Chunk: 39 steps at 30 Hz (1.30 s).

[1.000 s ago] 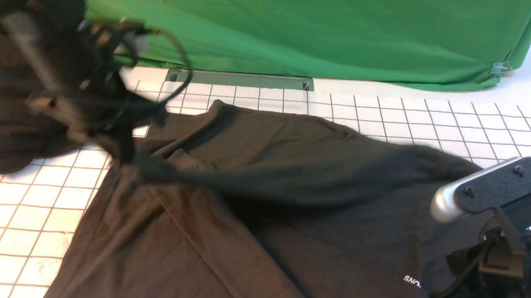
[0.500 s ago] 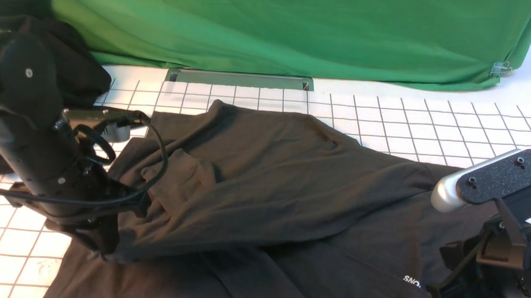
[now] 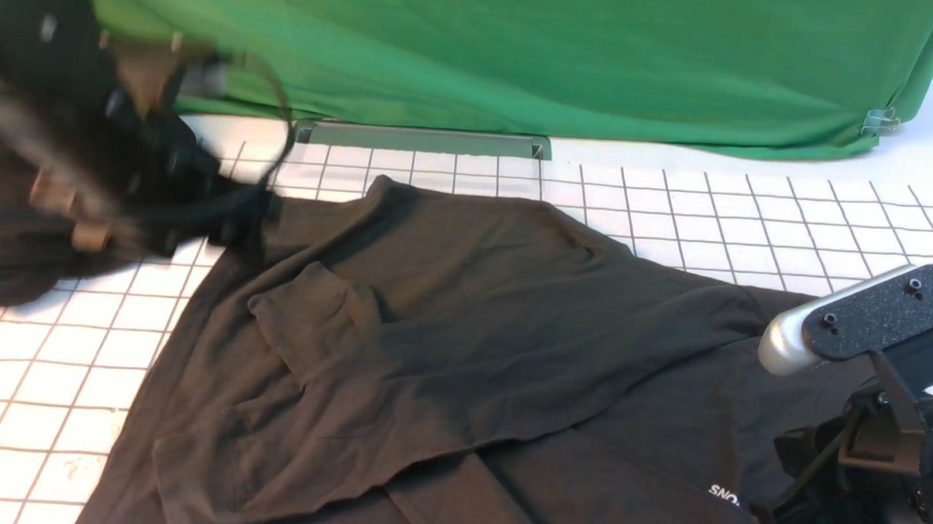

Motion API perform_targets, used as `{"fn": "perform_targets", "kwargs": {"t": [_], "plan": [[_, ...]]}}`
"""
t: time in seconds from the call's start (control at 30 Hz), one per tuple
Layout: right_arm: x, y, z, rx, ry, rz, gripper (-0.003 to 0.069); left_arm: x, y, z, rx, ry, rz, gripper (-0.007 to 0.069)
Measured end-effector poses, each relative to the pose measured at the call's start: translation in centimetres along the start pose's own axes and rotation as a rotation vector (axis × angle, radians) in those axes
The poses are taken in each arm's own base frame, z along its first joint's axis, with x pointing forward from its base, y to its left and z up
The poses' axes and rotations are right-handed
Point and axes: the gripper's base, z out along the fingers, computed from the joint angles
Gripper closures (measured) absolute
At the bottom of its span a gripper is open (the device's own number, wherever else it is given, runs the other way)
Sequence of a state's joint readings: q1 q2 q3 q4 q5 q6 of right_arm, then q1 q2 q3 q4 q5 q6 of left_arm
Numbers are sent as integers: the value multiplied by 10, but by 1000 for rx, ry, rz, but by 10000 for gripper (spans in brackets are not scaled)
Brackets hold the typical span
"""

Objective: Fold a long-sleeved shirt over a white checkered tablecloth.
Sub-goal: 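Grasp the near edge of the shirt at its hem and shoulder corners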

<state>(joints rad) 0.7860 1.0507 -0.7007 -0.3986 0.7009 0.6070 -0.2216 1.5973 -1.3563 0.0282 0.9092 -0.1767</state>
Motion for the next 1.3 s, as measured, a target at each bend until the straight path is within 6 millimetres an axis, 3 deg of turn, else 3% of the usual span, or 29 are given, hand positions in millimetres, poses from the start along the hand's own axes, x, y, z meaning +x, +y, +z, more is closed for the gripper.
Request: {"fn": "perform_targets", "kwargs": {"t": [0.07, 0.17, 0.2, 0.23, 0.27, 0.37, 0.5, 0.63, 0.8, 0.93, 1.07, 1.2, 1.3], "plan": [[0, 0, 0, -1, 0, 1, 645, -10, -2, 5, 2, -10, -2, 103], [0, 0, 0, -1, 3, 3, 643, -49, -8, 21, 7, -63, -3, 120], [0, 0, 0, -1, 3, 3, 643, -51, -8, 23, 8, -66, -3, 120], [1, 0, 0, -2, 5, 6, 641, -70, -10, 41, -7, -80, 7, 127], [1, 0, 0, -4, 7, 9, 640, -75, -11, 54, -18, -74, 15, 127], [1, 1, 0, -6, 10, 13, 640, -88, -11, 71, -38, -82, 29, 127], [3, 0, 0, 3, 31, 7, 638, -106, -6, 134, -129, -65, 93, 127], [6, -2, 0, 26, 68, -6, 638, -105, -1, 170, -154, -24, 100, 127], [10, -5, -1, 53, 109, -8, 638, -99, 15, 196, -176, 25, 80, 127], [10, -5, -1, 56, 115, -7, 637, -94, 32, 209, -160, 60, 19, 128], [10, -5, -1, 56, 115, -7, 633, -94, 35, 210, -124, 67, 27, 150], [10, -5, -1, 56, 115, -7, 629, -95, 34, 211, -102, 57, 68, 278], [10, -5, -1, 56, 115, -7, 628, -96, 33, 212, -95, 51, 89, 421]]}}
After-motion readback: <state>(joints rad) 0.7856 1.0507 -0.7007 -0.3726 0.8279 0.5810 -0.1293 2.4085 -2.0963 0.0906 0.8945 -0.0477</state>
